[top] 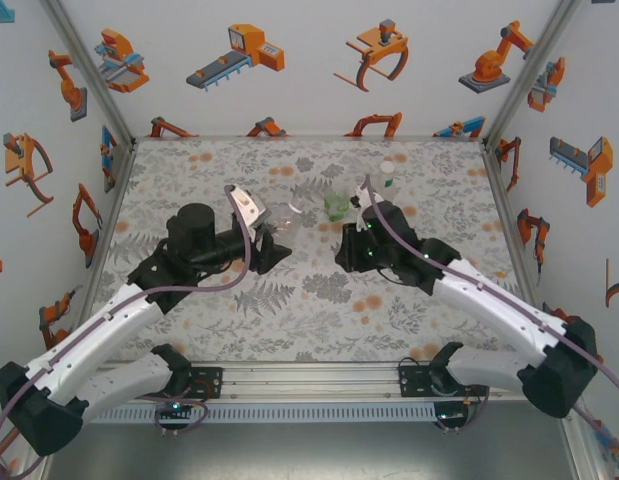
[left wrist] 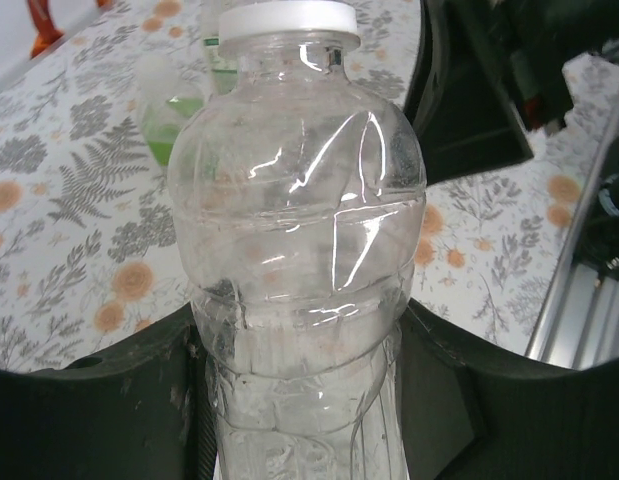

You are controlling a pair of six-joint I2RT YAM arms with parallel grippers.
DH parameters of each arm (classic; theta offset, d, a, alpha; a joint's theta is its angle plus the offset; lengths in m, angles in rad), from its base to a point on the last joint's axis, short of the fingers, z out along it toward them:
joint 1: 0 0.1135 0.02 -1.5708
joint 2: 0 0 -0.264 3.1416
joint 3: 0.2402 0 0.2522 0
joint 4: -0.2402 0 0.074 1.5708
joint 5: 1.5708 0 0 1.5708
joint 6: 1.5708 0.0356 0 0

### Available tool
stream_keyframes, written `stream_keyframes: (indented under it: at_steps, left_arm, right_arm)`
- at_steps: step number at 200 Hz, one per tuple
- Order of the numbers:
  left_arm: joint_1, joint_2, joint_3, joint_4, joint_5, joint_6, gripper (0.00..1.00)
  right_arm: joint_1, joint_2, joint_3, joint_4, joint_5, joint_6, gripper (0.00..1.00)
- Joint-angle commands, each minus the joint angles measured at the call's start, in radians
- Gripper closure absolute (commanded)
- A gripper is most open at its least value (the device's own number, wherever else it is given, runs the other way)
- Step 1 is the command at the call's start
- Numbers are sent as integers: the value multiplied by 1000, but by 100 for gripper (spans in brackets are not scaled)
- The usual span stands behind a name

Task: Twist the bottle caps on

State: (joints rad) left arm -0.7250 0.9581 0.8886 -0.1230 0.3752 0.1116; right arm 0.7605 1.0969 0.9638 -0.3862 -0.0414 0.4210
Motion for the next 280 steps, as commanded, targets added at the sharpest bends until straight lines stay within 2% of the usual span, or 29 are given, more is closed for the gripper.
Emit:
stream_keyframes:
  at_steps: [1,35,56,78,104,150,280]
  left_arm:
    - [-4,7,72,-85,135,106,100]
    - [-10,11,121,-172,199,186,100]
    - [-25,19,175,-260,226,269,99]
    - [-57,28,230,-355,218,364,96]
    - [-74,38,273,-441,218,466,95]
    - [-86,8,270,-429,197,539,97]
    - [-106,22,298,-425,212,560,97]
  right_arm:
    - [-3,-80,-13,122,-132,-149,69]
    - [-3,-199,-30,229,-284,-278,76]
    - [-3,-223,37,163,-307,-360,77]
    - [-3,-207,145,63,-420,-441,77]
    - [-3,-180,227,36,-541,-471,79]
    - [-3,-181,267,19,-702,-554,85]
    - [-3,-93,342,-9,-736,-625,86]
